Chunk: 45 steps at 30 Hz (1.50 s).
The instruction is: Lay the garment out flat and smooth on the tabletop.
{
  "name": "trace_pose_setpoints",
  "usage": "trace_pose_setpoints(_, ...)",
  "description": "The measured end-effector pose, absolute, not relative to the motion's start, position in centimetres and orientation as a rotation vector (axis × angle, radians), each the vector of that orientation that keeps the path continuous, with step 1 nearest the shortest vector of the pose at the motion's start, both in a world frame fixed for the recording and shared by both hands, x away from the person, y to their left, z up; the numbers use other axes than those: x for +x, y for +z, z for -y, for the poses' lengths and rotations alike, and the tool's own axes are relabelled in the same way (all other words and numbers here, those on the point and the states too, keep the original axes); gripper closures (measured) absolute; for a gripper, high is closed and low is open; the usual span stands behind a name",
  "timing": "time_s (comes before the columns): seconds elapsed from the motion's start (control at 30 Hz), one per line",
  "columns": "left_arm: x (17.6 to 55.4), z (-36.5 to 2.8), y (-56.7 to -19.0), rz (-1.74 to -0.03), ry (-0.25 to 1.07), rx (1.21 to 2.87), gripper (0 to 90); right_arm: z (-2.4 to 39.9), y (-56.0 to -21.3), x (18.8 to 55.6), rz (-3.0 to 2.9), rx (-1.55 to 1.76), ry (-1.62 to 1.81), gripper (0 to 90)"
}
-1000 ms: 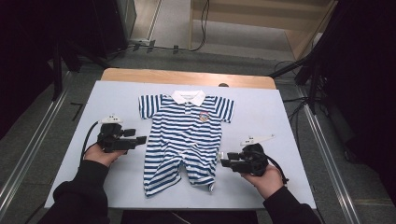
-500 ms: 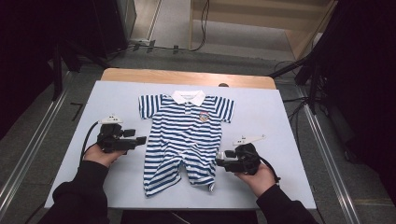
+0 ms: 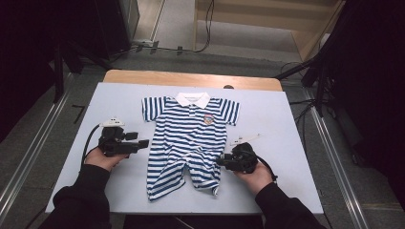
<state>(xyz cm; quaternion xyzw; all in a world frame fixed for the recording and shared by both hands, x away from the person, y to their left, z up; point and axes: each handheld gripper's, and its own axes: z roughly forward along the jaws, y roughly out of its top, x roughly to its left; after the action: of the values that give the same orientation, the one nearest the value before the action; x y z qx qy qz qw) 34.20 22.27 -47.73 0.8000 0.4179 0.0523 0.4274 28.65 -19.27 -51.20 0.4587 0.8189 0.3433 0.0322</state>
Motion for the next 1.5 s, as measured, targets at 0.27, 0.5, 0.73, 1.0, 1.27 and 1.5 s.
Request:
trace_pose_setpoints(0.27, 34.2, -22.2, -47.7, -1.042, 0.128, 2.002, 32.7, 20.3, -50.4, 29.2, -2.602, 1.526, 0.992, 85.8)
trace_pose_setpoints(0.5, 34.2, -22.2, -47.8, -1.040, 0.125, 2.006, 32.7, 22.4, -49.1, 29.1, -2.534, 1.560, 1.033, 85.8)
trace_pose_setpoints(0.73, 34.2, -21.7, -48.0, -1.038, 0.123, 2.018, 32.7, 24.6, -48.7, 28.8, -2.498, 1.601, 1.031, 85.7)
trace_pose_setpoints(1.0, 36.4, -20.9, -48.7, -1.079, 0.168, 2.019, 32.7, 25.2, -49.2, 29.1, -2.516, 1.634, 1.016, 84.7)
trace_pose_setpoints(1.27, 37.7, -21.0, -49.1, -1.106, 0.210, 2.003, 33.8, 25.8, -49.0, 29.2, -2.493, 1.638, 1.049, 80.3)
trace_pose_setpoints(1.5, 39.0, -20.8, -49.1, -1.115, 0.238, 2.010, 33.7, 26.4, -48.5, 29.7, -2.424, 1.623, 1.144, 60.8)
